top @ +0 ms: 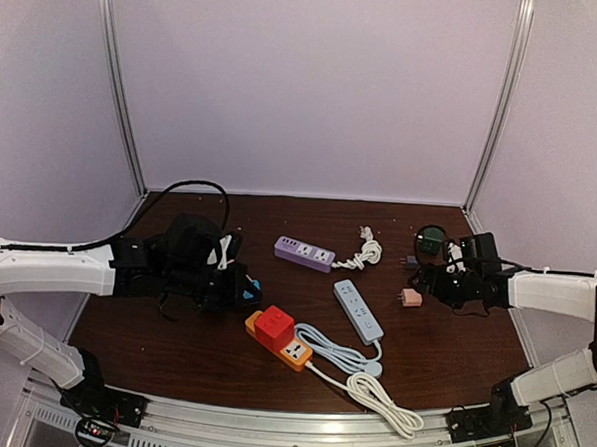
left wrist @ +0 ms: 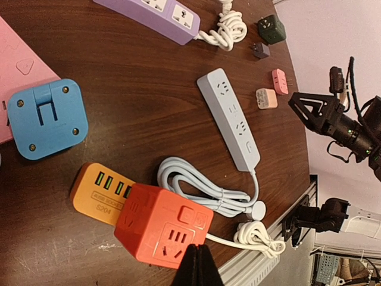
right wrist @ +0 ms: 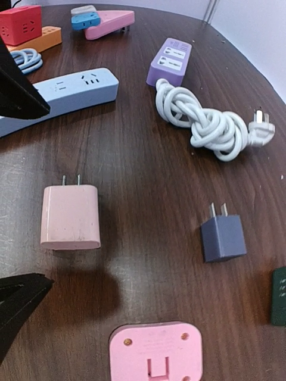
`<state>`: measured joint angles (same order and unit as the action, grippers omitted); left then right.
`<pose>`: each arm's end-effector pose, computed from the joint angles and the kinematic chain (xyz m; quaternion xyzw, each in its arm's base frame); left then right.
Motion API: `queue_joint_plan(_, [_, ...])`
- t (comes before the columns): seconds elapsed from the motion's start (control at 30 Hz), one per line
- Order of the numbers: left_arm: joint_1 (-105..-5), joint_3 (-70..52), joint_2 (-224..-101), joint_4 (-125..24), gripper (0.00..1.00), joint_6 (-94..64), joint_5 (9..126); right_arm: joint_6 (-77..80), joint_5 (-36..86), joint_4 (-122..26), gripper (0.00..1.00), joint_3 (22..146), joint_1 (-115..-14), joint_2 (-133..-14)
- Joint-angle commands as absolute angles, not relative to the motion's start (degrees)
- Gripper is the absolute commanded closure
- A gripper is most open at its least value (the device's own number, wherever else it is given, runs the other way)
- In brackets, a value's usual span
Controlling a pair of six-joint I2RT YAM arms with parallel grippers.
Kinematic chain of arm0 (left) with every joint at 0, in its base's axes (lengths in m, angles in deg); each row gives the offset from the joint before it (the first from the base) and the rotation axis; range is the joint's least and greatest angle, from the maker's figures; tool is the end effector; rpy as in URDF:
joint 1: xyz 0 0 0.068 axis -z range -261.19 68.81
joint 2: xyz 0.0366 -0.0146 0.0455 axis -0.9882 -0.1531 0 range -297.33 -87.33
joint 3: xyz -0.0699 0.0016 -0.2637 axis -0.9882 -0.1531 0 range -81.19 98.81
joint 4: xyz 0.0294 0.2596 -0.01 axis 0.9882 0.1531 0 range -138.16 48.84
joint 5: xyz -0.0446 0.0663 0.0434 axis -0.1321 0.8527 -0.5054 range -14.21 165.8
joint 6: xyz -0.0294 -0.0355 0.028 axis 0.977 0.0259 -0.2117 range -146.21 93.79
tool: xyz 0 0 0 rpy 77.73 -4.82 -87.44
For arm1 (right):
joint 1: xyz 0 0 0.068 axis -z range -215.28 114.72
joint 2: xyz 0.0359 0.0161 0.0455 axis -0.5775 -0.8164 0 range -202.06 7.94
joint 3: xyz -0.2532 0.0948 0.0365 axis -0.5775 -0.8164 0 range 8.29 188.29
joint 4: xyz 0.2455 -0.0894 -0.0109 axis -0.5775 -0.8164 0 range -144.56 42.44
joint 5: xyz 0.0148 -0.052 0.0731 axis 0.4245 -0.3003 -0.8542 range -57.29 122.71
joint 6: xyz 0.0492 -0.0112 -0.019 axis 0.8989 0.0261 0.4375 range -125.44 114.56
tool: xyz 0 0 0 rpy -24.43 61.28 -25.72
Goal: Pull the plug off the socket
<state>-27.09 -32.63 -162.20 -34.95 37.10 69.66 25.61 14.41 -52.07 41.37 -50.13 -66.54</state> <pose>0.1620 -0.2304 0.2438 -0.0497 0.9022 -0.3890 0.1798 0.2368 0.0743 0.1734 0.0698 0.9144 0.2802 0.2837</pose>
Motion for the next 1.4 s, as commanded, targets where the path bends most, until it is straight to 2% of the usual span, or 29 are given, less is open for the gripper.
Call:
queue_joint_plan(0.0, [-27.3, -33.6, -161.3, -37.1, 1.0, 36.7, 70.8, 21.5, 19.0, -57.6, 0.04, 44.9, -54.5, -62.9])
queue_joint_plan(0.07, [-27.4, -33.8, -161.2, -37.1, 1.0, 36.8, 71.0, 20.2, 20.2, -59.3, 0.0, 46.4, -57.3, -61.7])
queue_joint_plan(0.33, [-29.2, -35.8, -160.3, -36.8, 1.0, 37.3, 71.4, 16.2, 26.1, -63.5, 0.0, 55.3, -74.2, -62.6])
queue_joint_plan(0.8, [-33.2, -41.5, -158.2, -37.9, 1.0, 36.9, 70.4, 11.7, 31.5, -67.9, 0.0, 74.4, -98.0, -82.6])
queue_joint_plan(1.17, [-34.0, -44.1, -157.5, -39.7, 1.0, 37.6, 69.8, 10.3, 34.9, -73.1, 0.06, 86.3, -103.2, -96.8])
queue_joint_plan(1.37, [-34.0, -44.2, -158.2, -40.6, 1.0, 37.7, 69.2, 10.3, 36.1, -75.6, 0.15, 90.5, -104.1, -101.6])
